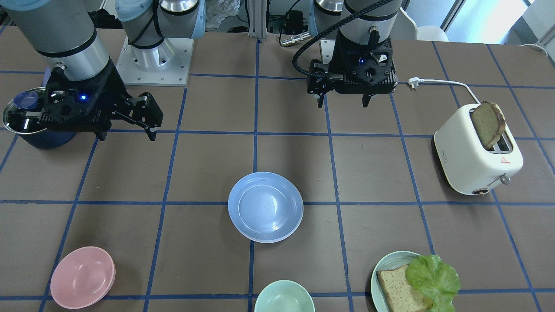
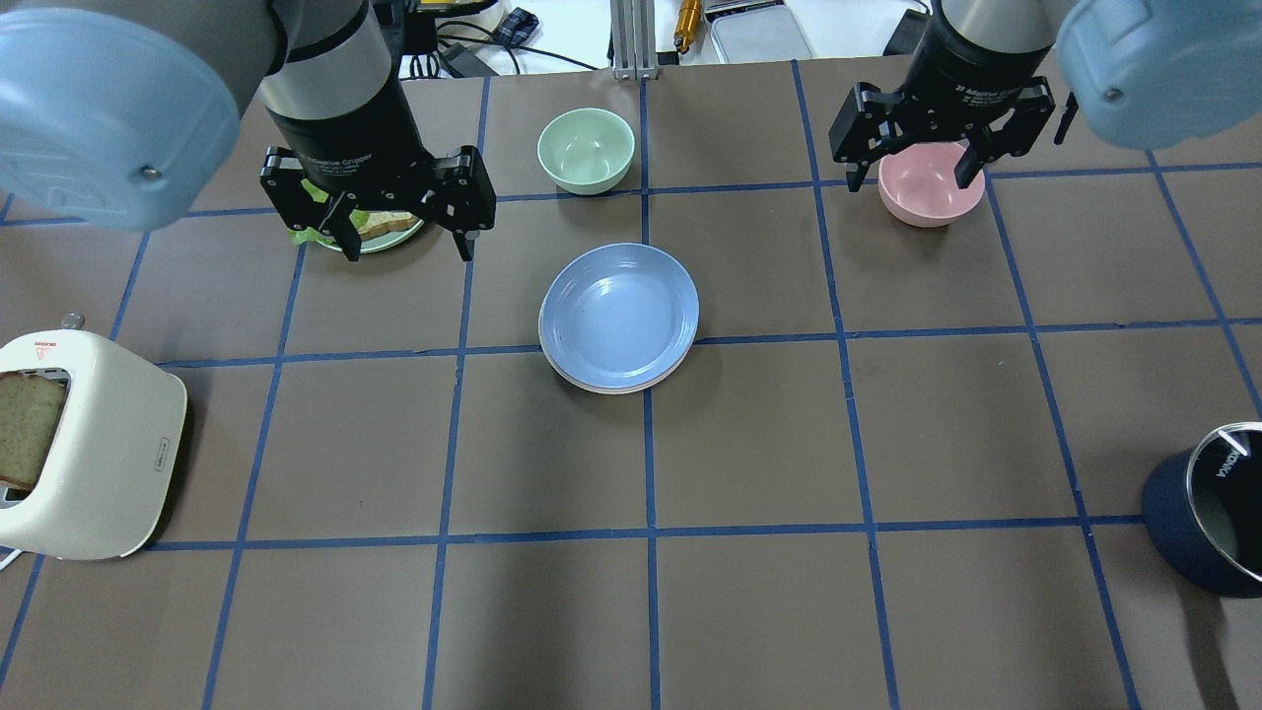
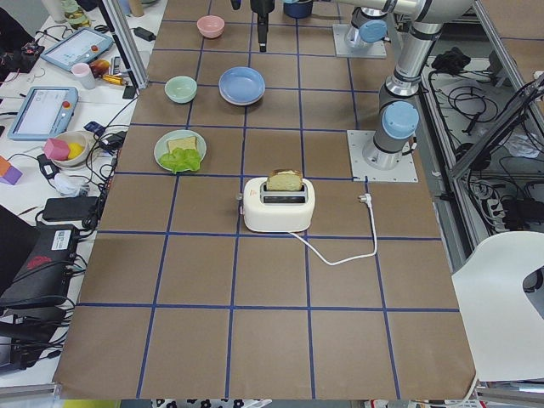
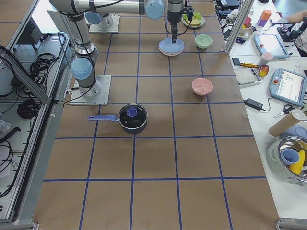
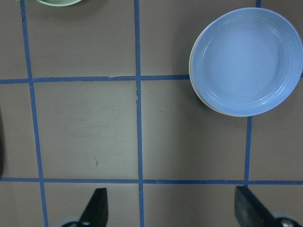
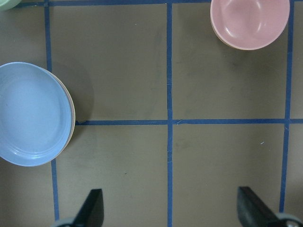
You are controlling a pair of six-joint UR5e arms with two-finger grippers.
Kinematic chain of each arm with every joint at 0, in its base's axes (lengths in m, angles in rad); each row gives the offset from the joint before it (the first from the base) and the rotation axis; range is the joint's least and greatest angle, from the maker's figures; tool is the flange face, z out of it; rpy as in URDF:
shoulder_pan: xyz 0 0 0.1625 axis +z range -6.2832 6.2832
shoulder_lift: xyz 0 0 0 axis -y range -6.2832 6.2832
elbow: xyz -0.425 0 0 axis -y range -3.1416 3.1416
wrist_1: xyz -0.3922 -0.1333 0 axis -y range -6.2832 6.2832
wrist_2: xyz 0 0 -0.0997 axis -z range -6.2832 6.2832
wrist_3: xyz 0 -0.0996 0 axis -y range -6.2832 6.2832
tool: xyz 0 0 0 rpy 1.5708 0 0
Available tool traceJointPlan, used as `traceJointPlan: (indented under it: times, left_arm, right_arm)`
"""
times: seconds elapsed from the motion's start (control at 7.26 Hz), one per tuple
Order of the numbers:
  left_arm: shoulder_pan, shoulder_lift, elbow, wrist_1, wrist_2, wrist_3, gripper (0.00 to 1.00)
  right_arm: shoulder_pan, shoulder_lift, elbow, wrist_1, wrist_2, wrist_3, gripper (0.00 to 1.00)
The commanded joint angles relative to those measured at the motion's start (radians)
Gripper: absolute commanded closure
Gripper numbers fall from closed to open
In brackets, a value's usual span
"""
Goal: Stack three plates with pink and blue
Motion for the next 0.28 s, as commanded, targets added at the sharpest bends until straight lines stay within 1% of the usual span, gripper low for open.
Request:
traceJointPlan:
  times: [0.0,0.14]
  left_arm:
    - [-0.001,-0.012,-0.004,0.020,0.000,0.007,0.06]
    - [-0.001,-0.014,-0.003,0.026,0.000,0.010,0.06]
  right_arm:
    - [0.001,0.002,0.000,-0.005,0.008,-0.004,0.00]
    - [0.001,0.004,0.000,-0.005,0.009,-0.004,0.00]
